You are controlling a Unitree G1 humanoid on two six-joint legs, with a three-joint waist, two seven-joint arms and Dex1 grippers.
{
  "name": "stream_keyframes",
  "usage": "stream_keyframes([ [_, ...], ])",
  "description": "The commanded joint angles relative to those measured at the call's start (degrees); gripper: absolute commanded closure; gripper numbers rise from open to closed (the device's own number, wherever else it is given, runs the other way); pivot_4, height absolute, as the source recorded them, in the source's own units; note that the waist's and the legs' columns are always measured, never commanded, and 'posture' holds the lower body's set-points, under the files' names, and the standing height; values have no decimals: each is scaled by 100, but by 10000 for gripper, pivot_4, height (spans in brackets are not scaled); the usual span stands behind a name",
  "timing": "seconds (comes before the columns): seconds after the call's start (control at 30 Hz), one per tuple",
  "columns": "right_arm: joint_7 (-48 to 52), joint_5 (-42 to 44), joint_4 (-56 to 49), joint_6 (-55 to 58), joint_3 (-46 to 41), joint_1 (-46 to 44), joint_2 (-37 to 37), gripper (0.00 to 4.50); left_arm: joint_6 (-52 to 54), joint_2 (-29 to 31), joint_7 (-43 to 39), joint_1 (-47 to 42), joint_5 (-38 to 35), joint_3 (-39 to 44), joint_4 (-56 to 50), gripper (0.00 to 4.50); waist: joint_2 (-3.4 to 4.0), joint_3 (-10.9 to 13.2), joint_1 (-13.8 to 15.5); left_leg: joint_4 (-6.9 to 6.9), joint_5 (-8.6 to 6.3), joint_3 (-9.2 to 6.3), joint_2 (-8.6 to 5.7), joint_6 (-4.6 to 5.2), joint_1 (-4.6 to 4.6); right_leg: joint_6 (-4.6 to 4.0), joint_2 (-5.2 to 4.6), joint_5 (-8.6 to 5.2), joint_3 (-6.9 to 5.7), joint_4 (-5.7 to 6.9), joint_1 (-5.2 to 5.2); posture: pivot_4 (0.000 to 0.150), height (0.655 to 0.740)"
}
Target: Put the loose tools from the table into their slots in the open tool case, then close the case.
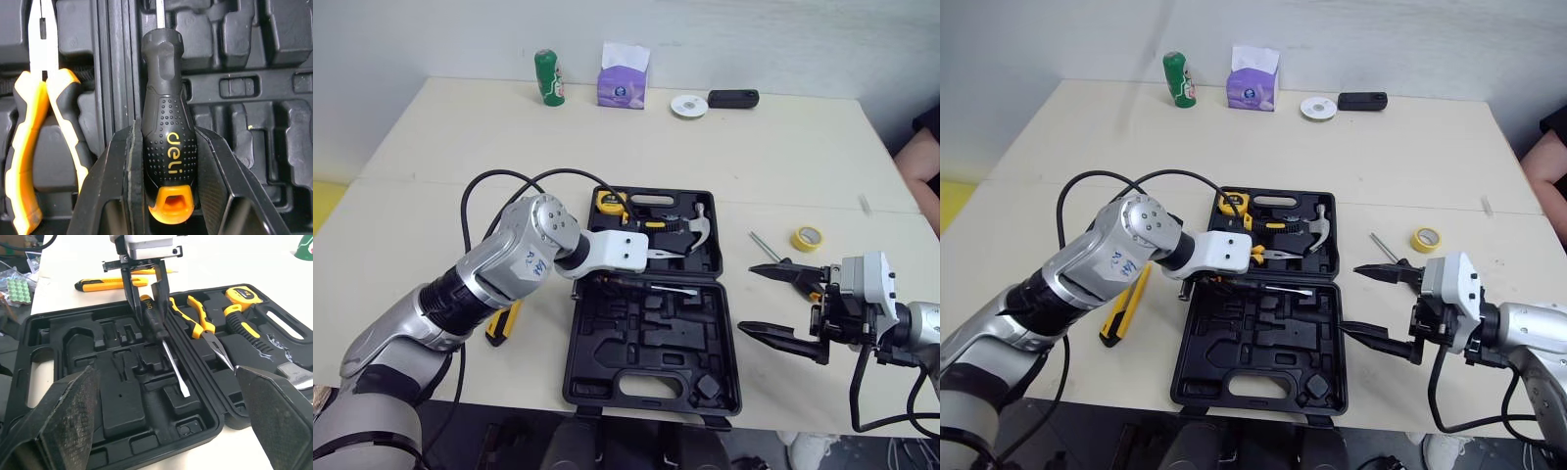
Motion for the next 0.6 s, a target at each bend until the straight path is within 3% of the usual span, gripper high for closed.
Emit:
stream_keyframes([
  [0.03, -57, 91, -253, -32, -197, 49, 38, 0, 52, 68, -138, -126, 91, 5, -151, 34955, 0, 0, -2, 0, 0, 0, 0, 0, 0, 0, 0, 0, 1, 0, 0, 1500, 7400],
  [0.27, -95, 94, -260, -40, -154, 50, 37, 0, 40, 203, -390, -115, 159, -66, -255, 34955, 0, 0, -4, 3, 0, 0, 1, 0, 0, 0, 0, 0, 1, 2, 0, 1500, 7400],
  [0.6, -111, 86, -228, -48, -54, -34, 59, 0, 32, -151, -215, -182, 329, -51, 120, 34955, 0, 0, 5, 14, -1, -4, 0, 2, -2, 0, 0, 0, 0, 4, 4, 1500, 7400],
])
